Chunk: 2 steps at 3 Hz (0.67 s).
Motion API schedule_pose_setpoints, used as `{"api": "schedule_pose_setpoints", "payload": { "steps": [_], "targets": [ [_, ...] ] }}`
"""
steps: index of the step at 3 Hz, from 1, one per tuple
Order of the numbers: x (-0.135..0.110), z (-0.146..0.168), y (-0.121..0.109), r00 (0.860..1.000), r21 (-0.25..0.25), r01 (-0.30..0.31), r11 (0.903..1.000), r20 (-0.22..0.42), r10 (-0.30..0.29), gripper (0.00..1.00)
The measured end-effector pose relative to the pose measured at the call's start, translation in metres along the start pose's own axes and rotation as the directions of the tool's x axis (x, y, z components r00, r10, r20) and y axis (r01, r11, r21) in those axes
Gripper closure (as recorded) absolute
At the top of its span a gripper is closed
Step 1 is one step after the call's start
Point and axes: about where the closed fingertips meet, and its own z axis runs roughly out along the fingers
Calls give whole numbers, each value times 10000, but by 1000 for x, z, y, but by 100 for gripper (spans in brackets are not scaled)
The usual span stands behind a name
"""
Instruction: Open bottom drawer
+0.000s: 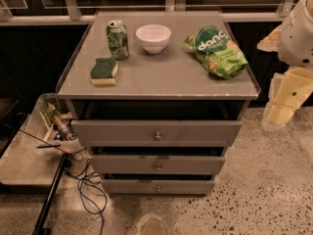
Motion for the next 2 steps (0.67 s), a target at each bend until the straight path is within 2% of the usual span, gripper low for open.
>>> {"api": "schedule_pose_setpoints", "payload": {
  "steps": [2],
  "targets": [
    [6,6,7,10000,-113,-2,9999,91,3,0]
  ]
}}
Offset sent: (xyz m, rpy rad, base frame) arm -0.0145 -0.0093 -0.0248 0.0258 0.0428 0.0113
